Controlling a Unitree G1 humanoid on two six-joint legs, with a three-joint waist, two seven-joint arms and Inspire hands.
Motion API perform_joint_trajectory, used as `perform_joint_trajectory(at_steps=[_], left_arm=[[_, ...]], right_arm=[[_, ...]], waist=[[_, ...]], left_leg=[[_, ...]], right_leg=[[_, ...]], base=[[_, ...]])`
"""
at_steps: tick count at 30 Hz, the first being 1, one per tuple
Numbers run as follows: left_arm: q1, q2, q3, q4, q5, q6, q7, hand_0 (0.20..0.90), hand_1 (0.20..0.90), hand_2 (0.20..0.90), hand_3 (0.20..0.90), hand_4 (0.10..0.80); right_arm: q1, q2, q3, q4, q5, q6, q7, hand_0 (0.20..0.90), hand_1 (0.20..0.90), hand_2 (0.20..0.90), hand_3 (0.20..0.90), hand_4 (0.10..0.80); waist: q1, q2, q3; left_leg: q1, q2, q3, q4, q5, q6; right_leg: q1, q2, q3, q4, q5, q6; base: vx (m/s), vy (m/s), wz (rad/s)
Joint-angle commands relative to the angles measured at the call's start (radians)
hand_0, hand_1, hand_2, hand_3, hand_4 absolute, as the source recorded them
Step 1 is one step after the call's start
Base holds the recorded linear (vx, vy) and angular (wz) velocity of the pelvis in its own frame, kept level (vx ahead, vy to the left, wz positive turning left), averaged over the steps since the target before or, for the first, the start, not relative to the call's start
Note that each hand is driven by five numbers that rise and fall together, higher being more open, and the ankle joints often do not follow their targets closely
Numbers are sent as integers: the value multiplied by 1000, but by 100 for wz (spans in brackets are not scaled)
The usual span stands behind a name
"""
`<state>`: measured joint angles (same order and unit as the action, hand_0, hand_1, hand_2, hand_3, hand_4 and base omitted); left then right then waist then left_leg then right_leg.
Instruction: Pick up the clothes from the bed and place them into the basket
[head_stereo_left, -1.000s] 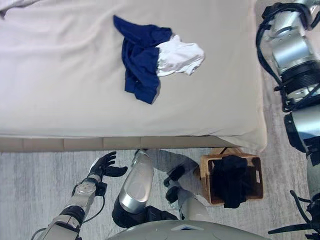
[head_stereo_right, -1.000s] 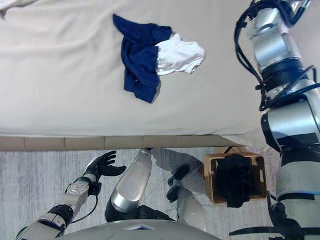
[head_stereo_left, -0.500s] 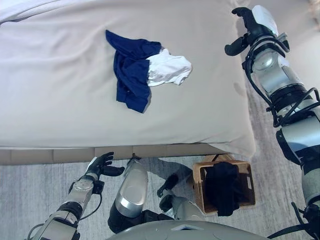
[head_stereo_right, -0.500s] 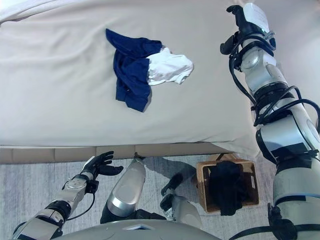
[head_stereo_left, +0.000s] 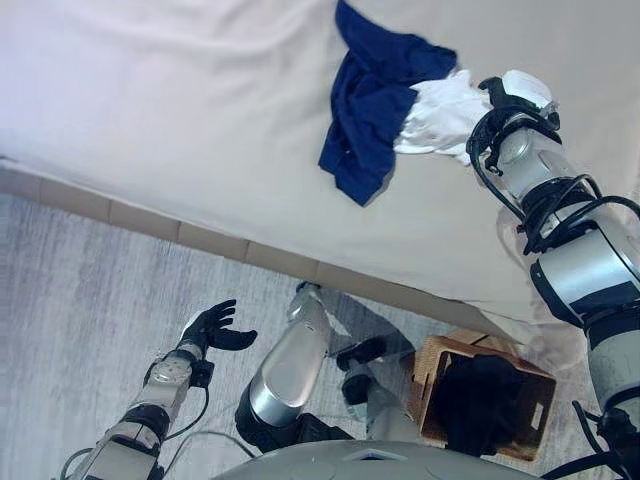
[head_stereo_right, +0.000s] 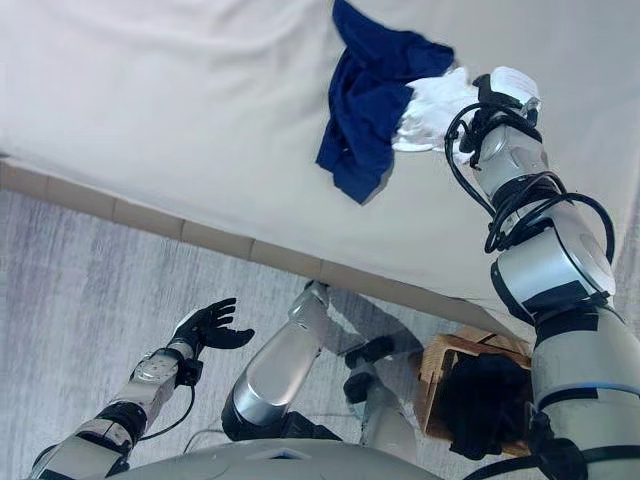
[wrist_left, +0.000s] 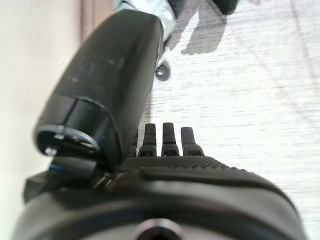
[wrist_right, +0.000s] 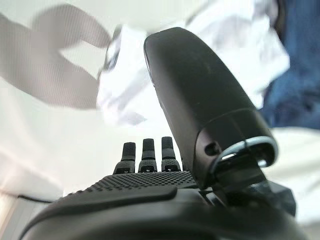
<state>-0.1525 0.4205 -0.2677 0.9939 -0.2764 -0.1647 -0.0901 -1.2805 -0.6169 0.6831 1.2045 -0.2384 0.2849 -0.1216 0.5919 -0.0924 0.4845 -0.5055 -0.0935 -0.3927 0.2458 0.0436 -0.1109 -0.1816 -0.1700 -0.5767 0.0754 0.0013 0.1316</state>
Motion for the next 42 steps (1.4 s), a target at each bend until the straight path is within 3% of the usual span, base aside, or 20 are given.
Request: perform_joint_trajectory(at_steps=[1,11,12,14,17,20,25,30,34,36,42], left_arm=[[89,53,24,-22,-27,-63,-38,900,900,900,900,800],[124,61,15,-91,-119,-151,-123,900,900,900,900,800],[126,60,13,-101,-128,-158,-129,900,900,900,900,800],[125,60,6,-116,-144,-161,-132,900,900,900,900,800],[136,45,5,-112,-144,-162,-122,900,900,900,900,800],[144,38,12,-91,-125,-160,-100,900,900,900,900,800],[149,46,26,-63,-109,-159,-67,900,900,900,900,800],[136,48,22,-25,-65,-160,-5,900,900,900,900,800],[112,53,-2,-17,-15,-115,50,900,900,900,900,800],[112,45,-15,-18,44,-65,79,900,900,900,900,800],[89,32,-82,26,109,36,126,900,900,900,900,800]], right_arm=[[-138,-31,54,-22,-69,60,-30,900,900,900,900,800],[-184,5,91,13,-94,119,-65,900,900,900,900,800],[-189,12,93,5,-80,99,-83,300,300,300,200,100],[-203,19,97,-14,-50,67,-154,300,300,300,200,100],[-212,38,52,-102,21,-47,-356,300,300,300,200,100],[-203,51,-12,-205,65,-150,-480,300,300,300,200,100],[-195,32,-67,-342,80,-258,-593,300,300,300,200,100],[-176,-26,-159,-469,108,-357,-712,300,300,300,200,100],[-159,-97,-217,-577,55,-381,-804,300,300,300,200,100],[-113,-144,-263,-700,31,-350,-839,300,300,300,200,100],[-37,-238,-288,-828,80,-310,-822,300,300,300,200,100]], waist=[[26,-1,35],[55,41,35],[55,47,35],[51,52,35],[34,50,35],[14,36,35],[-20,3,35],[-64,-34,35],[-94,-45,22],[-127,-51,-40],[-225,-39,-203]], left_leg=[[-14,34,104,-30,-35,97],[-186,32,48,-27,24,89],[-205,31,44,-22,25,89],[-227,29,42,-13,24,88],[-237,28,49,24,-3,87],[-225,30,65,57,-37,88],[-170,32,99,88,-81,99],[1,39,140,47,-116,115],[172,48,176,-23,-130,118],[234,41,194,-69,-111,120],[396,38,228,-160,-125,123]], right_leg=[[-68,-83,2,219,-1,-3],[-251,-95,-34,319,-34,16],[-271,-96,-37,330,-37,16],[-295,-97,-38,340,-39,20],[-313,-96,-29,356,-40,23],[-308,-95,-16,359,-29,25],[-271,-88,27,357,10,33],[-157,-89,108,328,55,43],[-20,-81,163,247,60,37],[34,-77,168,183,93,25],[143,-38,215,92,81,24]], base=[[-53,81,9],[-26,37,9],[-18,-11,11],[-29,-5,8],[-6,8,0],[26,6,-11],[40,-21,-20],[83,-37,-28],[115,-77,-37],[90,-50,-38],[95,-73,-33]])
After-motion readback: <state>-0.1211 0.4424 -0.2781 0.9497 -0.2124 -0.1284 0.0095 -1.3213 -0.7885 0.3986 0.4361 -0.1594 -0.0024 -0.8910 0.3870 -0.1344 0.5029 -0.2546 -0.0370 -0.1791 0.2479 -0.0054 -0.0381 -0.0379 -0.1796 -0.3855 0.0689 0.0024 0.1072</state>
